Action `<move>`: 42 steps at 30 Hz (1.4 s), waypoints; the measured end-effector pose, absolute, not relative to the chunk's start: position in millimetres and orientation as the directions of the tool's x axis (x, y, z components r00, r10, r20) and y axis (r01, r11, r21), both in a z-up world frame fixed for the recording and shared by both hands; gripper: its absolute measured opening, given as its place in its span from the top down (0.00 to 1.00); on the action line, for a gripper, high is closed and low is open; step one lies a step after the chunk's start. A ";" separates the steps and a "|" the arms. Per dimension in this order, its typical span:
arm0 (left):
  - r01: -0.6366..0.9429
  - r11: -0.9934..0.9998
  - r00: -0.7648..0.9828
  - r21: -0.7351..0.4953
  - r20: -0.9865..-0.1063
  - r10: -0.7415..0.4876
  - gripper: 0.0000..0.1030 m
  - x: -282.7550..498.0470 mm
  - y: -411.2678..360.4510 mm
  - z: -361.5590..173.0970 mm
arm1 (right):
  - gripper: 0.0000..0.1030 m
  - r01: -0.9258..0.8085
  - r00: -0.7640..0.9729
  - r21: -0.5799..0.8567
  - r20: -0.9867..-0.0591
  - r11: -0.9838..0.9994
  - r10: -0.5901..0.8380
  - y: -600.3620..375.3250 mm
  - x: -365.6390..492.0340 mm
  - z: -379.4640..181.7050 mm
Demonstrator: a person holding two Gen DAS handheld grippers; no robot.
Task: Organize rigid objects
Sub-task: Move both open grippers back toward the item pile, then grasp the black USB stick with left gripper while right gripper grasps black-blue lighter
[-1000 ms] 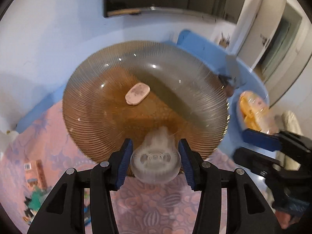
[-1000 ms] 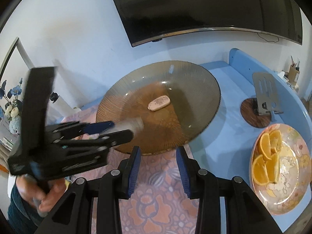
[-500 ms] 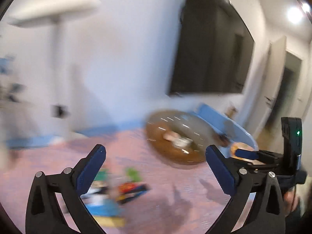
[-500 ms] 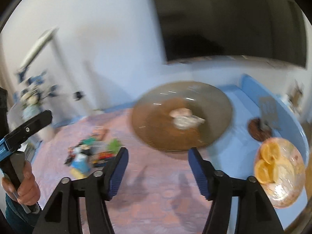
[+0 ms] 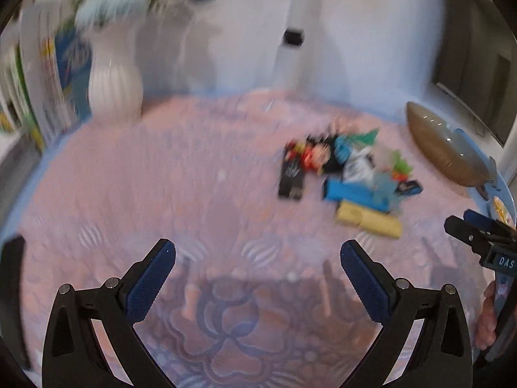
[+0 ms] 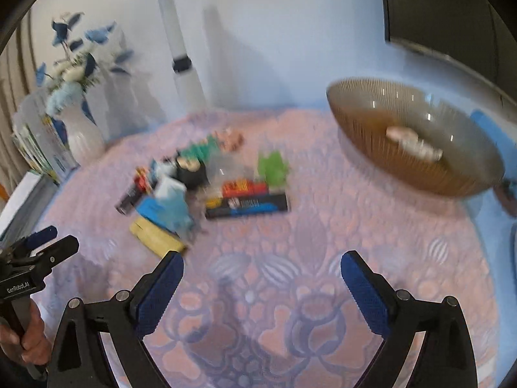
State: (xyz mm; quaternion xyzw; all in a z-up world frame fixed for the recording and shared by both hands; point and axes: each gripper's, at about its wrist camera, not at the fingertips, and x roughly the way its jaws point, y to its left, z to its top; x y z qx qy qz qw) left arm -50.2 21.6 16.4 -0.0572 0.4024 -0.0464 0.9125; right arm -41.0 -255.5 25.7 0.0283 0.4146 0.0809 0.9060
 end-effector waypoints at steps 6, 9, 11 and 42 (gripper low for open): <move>0.027 0.986 0.578 -0.164 -0.802 -0.149 0.01 -36.6 21.9 0.1 | 0.05 -0.085 0.573 0.090 -0.811 0.992 0.123 -256.5 -28.6 5.4; 0.026 0.991 0.569 -0.130 -0.813 -0.122 0.01 -38.2 14.8 -4.7 | 0.00 -0.091 0.530 0.083 -0.840 0.992 0.118 -254.1 -21.6 -2.8; 0.040 0.996 0.554 -0.075 -0.828 -0.085 0.01 -36.1 6.3 -9.6 | 0.00 -0.102 0.515 0.034 -0.854 0.994 0.082 -247.1 -18.7 -5.8; 0.331 0.943 0.481 -0.035 -0.853 -0.201 0.39 70.8 -30.6 0.6 | 0.44 -0.488 0.442 0.001 -0.862 0.873 0.248 -247.4 54.4 1.5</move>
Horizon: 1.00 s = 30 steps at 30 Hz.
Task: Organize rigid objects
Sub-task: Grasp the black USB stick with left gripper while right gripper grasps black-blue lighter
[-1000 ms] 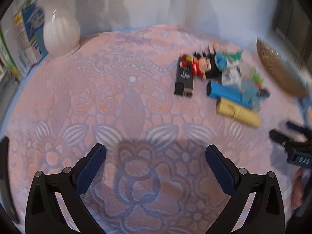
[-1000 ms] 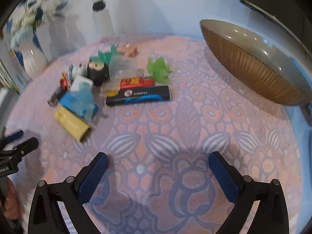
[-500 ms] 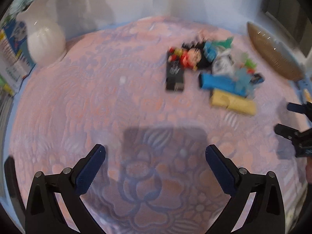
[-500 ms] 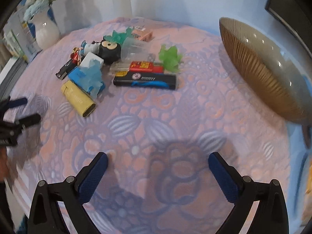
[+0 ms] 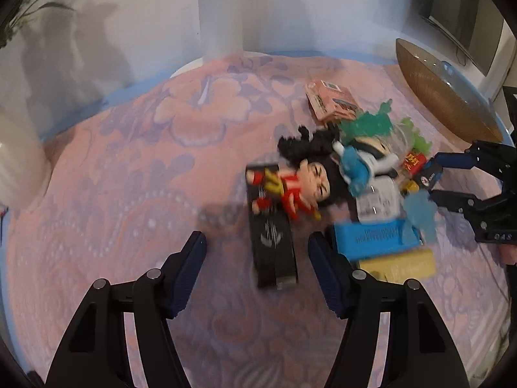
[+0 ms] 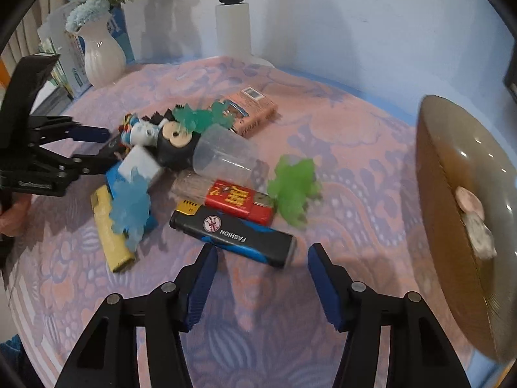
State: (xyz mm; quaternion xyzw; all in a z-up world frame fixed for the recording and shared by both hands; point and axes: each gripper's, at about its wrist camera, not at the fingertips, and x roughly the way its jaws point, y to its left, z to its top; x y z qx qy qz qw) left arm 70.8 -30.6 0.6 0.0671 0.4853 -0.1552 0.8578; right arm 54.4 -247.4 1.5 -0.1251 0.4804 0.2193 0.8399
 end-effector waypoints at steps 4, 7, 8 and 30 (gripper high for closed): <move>0.325 0.945 0.508 -0.028 -0.838 -0.200 0.41 78.5 -34.6 -0.8 | 0.45 -0.520 0.455 -0.016 -0.852 0.854 0.261 -238.5 60.2 0.4; 0.322 0.946 0.525 -0.036 -0.825 -0.210 0.51 70.6 -32.1 1.3 | 0.46 -0.533 0.470 -0.044 -0.845 0.845 0.253 -235.0 56.9 0.4; 0.316 0.948 0.527 -0.040 -0.824 -0.210 0.52 68.7 -30.7 1.5 | 0.42 -0.527 0.470 -0.052 -0.849 0.848 0.241 -235.1 59.5 0.7; 0.255 0.965 0.570 -0.066 -0.796 -0.205 0.78 24.9 -7.6 1.7 | 0.78 -0.585 0.428 0.005 -0.847 0.811 0.315 -220.9 -38.2 3.4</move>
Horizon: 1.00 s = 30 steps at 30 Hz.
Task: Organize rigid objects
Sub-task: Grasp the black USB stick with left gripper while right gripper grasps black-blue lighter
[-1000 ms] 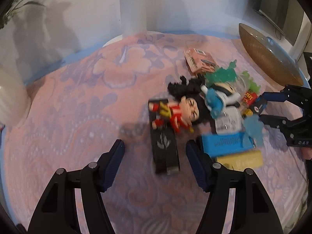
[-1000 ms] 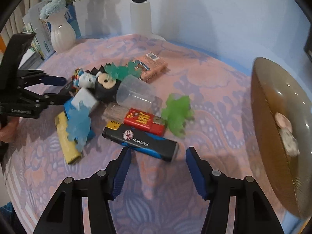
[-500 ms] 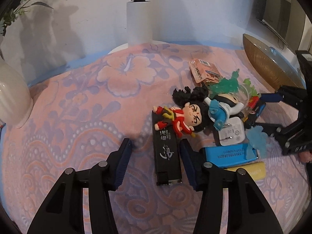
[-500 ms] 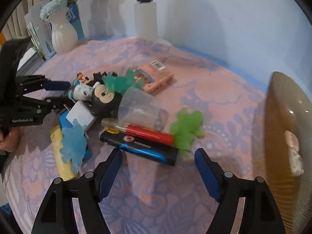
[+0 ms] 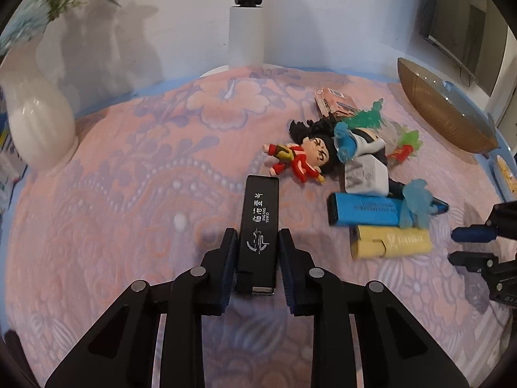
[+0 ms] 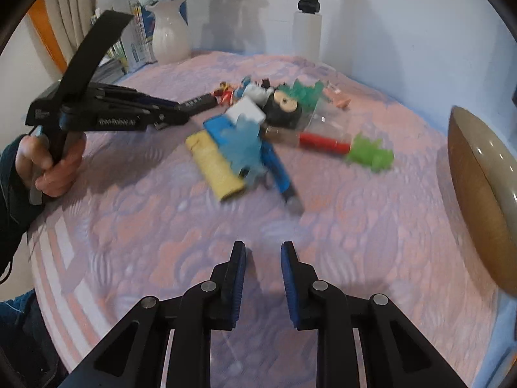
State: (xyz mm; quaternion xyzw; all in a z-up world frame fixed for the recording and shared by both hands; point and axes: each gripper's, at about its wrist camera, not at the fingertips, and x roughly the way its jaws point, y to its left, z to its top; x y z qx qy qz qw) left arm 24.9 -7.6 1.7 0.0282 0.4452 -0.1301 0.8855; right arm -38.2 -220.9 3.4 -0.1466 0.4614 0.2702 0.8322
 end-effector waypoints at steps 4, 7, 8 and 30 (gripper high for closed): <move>0.258 0.962 0.559 -0.091 -0.798 -0.225 0.75 28.8 -6.9 1.3 | 0.75 -0.553 0.445 0.001 -0.845 0.833 0.297 -219.9 -27.2 8.3; 0.270 0.960 0.555 -0.079 -0.801 -0.222 0.66 31.4 -12.2 1.2 | 0.61 -0.542 0.472 -0.079 -0.852 0.837 0.225 -208.6 -6.6 5.1; 0.271 0.961 0.560 -0.059 -0.802 -0.207 0.66 32.0 -15.2 1.1 | 0.61 -0.547 0.470 -0.075 -0.852 0.834 0.232 -203.7 2.0 3.1; 0.224 0.973 0.580 -0.052 -0.795 -0.177 0.77 -42.6 -16.3 2.7 | 0.87 -0.060 0.389 0.655 -0.680 0.754 0.622 -314.1 -92.5 -14.6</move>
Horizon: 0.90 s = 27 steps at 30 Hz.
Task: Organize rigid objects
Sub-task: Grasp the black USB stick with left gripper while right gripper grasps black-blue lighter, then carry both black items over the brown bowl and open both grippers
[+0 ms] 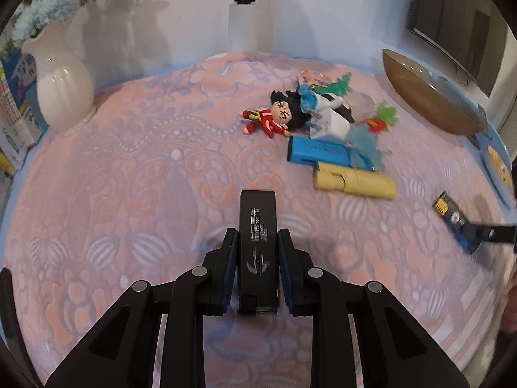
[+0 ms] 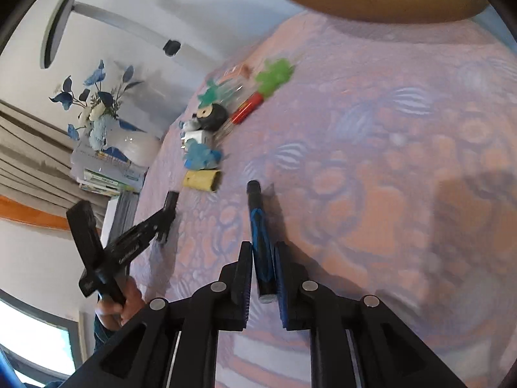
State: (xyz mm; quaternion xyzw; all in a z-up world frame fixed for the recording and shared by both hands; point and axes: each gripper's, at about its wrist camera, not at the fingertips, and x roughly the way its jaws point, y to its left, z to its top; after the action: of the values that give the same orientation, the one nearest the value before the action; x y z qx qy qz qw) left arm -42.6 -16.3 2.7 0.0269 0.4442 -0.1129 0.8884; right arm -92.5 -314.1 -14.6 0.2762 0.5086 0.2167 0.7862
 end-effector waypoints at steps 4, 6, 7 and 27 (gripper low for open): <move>0.246 0.967 0.574 -0.071 -0.793 -0.204 0.65 -45.1 -17.2 2.5 | 0.66 -0.136 0.403 0.507 -0.757 0.851 0.515 -298.7 -99.4 0.9; 0.248 0.967 0.578 -0.053 -0.793 -0.192 0.65 -46.5 -19.3 2.6 | 0.48 -0.179 0.433 0.393 -0.792 0.902 0.431 -282.0 -102.0 9.9; 0.249 0.967 0.579 -0.049 -0.793 -0.189 0.65 -46.8 -19.7 2.4 | 0.45 -0.190 0.451 0.335 -0.805 0.923 0.385 -277.8 -103.2 11.6; 0.316 0.920 0.649 -0.233 -0.654 -0.389 0.80 -50.4 -42.7 58.7 | 0.78 -0.273 0.609 0.298 -0.682 0.915 0.404 -285.2 -113.9 66.1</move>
State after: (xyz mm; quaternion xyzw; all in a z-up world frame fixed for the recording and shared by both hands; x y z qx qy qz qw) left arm -50.4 -42.7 58.7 -0.0490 0.3710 -0.1942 0.9068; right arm -113.9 -285.2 66.1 0.0822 0.3994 0.1897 0.8932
